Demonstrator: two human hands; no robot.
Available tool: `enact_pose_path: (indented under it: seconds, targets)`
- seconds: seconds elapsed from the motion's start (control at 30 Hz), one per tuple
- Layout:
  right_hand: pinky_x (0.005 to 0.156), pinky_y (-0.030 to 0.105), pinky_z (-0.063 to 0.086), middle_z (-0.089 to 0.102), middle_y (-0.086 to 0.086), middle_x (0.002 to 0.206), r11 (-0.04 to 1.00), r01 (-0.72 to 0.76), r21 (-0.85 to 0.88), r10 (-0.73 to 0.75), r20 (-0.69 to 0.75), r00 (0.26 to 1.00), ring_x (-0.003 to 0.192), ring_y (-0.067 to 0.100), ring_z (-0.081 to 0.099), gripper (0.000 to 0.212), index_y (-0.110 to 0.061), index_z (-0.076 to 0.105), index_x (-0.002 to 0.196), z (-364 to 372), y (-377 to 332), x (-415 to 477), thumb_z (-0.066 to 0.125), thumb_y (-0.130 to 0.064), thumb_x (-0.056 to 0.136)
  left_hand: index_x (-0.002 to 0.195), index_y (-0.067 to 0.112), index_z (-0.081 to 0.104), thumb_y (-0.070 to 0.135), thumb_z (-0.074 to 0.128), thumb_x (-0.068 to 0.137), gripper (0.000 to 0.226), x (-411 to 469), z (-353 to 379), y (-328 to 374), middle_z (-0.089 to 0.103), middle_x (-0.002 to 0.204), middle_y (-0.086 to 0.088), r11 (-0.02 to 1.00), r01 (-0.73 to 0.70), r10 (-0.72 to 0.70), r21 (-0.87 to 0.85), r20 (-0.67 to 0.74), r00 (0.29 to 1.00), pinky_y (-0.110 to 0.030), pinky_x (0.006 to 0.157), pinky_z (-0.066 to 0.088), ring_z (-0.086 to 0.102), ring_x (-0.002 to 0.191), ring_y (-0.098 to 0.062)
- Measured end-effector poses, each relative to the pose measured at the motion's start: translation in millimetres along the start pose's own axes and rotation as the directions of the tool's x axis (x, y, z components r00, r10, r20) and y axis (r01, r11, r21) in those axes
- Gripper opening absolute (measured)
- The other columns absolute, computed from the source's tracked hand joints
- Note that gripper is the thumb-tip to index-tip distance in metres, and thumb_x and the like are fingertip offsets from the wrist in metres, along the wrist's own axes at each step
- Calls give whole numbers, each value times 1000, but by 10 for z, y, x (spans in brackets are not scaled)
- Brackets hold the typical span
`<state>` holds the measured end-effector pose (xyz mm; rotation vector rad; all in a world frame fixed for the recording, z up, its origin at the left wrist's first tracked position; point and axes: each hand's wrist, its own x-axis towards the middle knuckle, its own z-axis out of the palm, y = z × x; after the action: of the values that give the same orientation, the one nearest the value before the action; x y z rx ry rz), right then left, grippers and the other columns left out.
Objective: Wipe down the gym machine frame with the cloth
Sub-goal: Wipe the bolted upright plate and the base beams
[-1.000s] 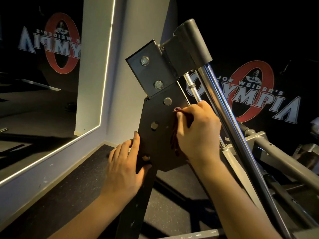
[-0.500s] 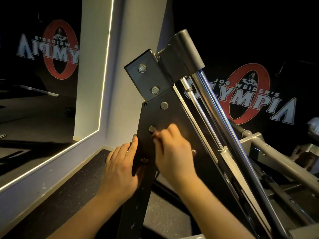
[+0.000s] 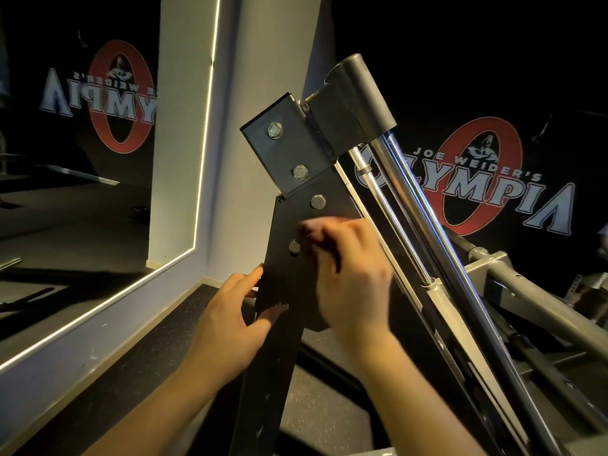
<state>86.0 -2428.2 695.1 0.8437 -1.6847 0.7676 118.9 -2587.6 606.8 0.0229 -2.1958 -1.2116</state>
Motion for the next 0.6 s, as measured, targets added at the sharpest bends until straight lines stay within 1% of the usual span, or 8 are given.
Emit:
enact_pose_path:
  seconds: [0.1, 0.17, 0.2, 0.23, 0.3, 0.4, 0.5, 0.6]
  targets:
    - [93, 25, 57, 65, -1, 116, 998, -47, 43, 31, 313, 949, 106, 9, 64, 27, -15, 70, 120, 146, -64, -359, 62, -20, 96, 143, 38, 49, 7, 70, 93, 63, 25, -57, -63, 57, 121, 22, 999, -2, 3, -46, 24, 1000, -24, 96, 51, 59, 112, -4]
    - [93, 24, 56, 61, -13, 115, 980, -199, -17, 178, 523, 834, 104, 4, 62, 28, -27, 68, 123, 84, -117, -524, 65, -20, 96, 141, 40, 49, 6, 67, 95, 60, 18, -128, -102, 58, 123, 20, 996, 26, -21, -82, 59, 998, -12, 87, 49, 60, 109, -2]
    - [94, 23, 55, 60, -17, 113, 957, -288, -49, 264, 567, 780, 103, 0, 60, 27, -30, 68, 122, 11, -127, -552, 67, -21, 96, 141, 39, 51, 9, 67, 95, 57, -5, -164, -105, 59, 123, 20, 995, 37, -32, -88, 59, 998, -9, 84, 47, 60, 108, 0]
    - [93, 21, 54, 59, -20, 109, 928, -368, -59, 336, 558, 758, 101, -3, 59, 25, -32, 67, 118, -68, -130, -527, 68, -21, 96, 139, 37, 53, 12, 69, 95, 53, -33, -201, -99, 59, 123, 19, 995, 40, -37, -87, 37, 999, -9, 86, 47, 59, 106, 2]
    - [87, 19, 55, 60, -19, 102, 872, -490, 9, 434, 452, 780, 98, -4, 60, 19, -34, 65, 106, -227, -140, -364, 70, -20, 94, 131, 38, 57, 19, 70, 94, 44, -81, -270, -37, 63, 121, 16, 996, 11, -16, -93, -50, 999, -16, 93, 51, 60, 103, 3]
    - [86, 18, 56, 66, -15, 99, 792, -576, 202, 504, 316, 804, 100, -4, 63, 18, -31, 67, 104, -344, -179, -55, 69, -16, 94, 119, 43, 61, 42, 67, 87, 32, -121, -342, 266, 66, 111, 22, 979, -142, 117, -144, -170, 978, -2, 80, 49, 61, 104, 8]
    - [87, 29, 59, 74, -10, 96, 674, -644, 361, 539, 356, 764, 98, 4, 69, 16, -23, 72, 108, -366, -256, 115, 67, -13, 96, 115, 52, 57, 60, 62, 89, 27, -41, -380, 637, 63, 110, 31, 954, -276, 255, -114, -173, 951, -1, 84, 45, 58, 110, 9]
    - [88, 37, 59, 77, -3, 96, 546, -674, 498, 520, 431, 738, 97, 14, 73, 17, -18, 73, 106, -389, -303, 246, 63, -7, 98, 126, 52, 54, 72, 58, 84, 47, 123, -398, 844, 58, 110, 35, 953, -293, 286, -74, -99, 953, -4, 83, 46, 53, 111, 13]
